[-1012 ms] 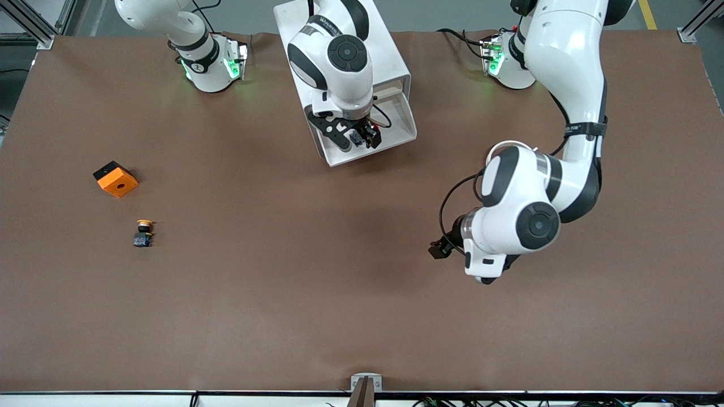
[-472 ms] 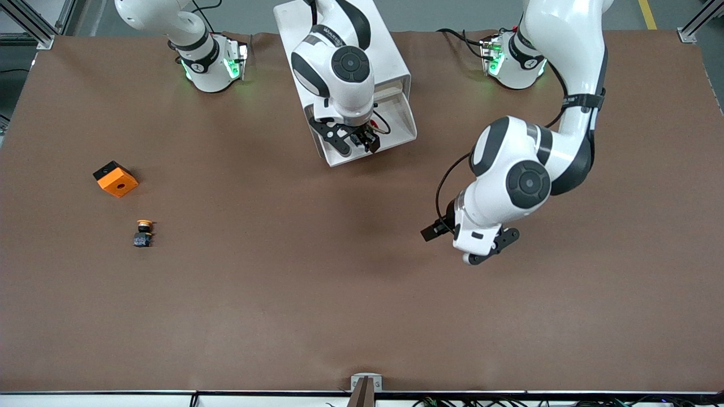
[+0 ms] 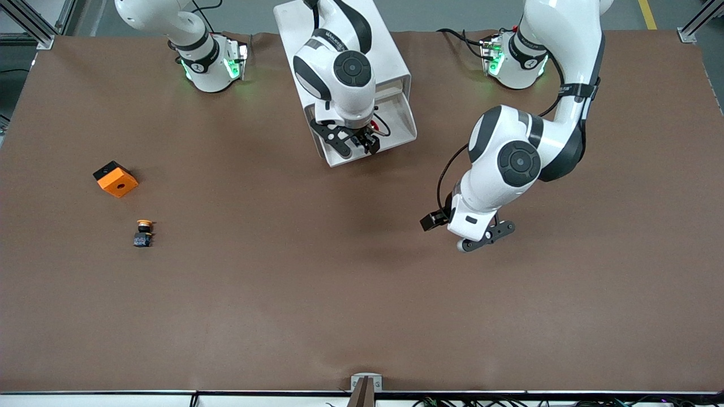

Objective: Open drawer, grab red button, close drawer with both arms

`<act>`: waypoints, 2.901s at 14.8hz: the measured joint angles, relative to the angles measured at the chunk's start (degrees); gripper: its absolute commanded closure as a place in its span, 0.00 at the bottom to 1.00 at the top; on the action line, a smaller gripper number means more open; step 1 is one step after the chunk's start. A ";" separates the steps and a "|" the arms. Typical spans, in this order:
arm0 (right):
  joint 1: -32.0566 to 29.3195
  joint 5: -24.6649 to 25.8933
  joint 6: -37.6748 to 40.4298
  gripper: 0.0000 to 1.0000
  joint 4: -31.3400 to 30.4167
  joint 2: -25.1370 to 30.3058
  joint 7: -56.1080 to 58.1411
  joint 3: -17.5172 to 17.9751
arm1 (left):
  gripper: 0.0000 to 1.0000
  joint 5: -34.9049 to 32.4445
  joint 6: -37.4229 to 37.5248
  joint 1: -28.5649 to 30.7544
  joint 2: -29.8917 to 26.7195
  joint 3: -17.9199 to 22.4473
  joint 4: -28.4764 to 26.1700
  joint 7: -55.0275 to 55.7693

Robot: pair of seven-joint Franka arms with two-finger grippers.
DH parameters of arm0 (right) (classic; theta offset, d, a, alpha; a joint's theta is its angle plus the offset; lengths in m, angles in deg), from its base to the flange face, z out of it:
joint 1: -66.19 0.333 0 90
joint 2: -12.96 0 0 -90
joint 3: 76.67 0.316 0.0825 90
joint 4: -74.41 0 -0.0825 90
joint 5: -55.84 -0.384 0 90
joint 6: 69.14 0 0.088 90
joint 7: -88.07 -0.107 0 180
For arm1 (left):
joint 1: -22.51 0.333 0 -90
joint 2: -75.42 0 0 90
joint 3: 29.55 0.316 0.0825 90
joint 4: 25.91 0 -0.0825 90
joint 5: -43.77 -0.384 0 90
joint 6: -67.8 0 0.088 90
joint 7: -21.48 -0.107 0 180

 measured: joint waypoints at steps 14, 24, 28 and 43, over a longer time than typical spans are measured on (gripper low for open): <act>-2.64 0.00 10.33 0.67 9.09 -0.15 1.59 -1.26 | 0.00 -1.09 0.57 -2.22 -0.42 -0.11 1.99 -2.41; -25.10 0.13 26.59 0.67 15.69 -0.15 46.65 -2.09 | 0.00 -1.10 -4.86 -12.03 -0.35 -3.51 -8.50 1.86; -37.09 4.06 23.30 0.67 14.76 -0.86 71.36 -2.21 | 0.00 -1.10 -3.44 -12.08 -0.66 -8.29 -11.02 3.68; -50.93 11.73 -4.41 0.67 7.60 -14.80 96.03 -2.13 | 0.00 0.46 0.19 -12.10 -3.28 -18.58 -15.30 8.14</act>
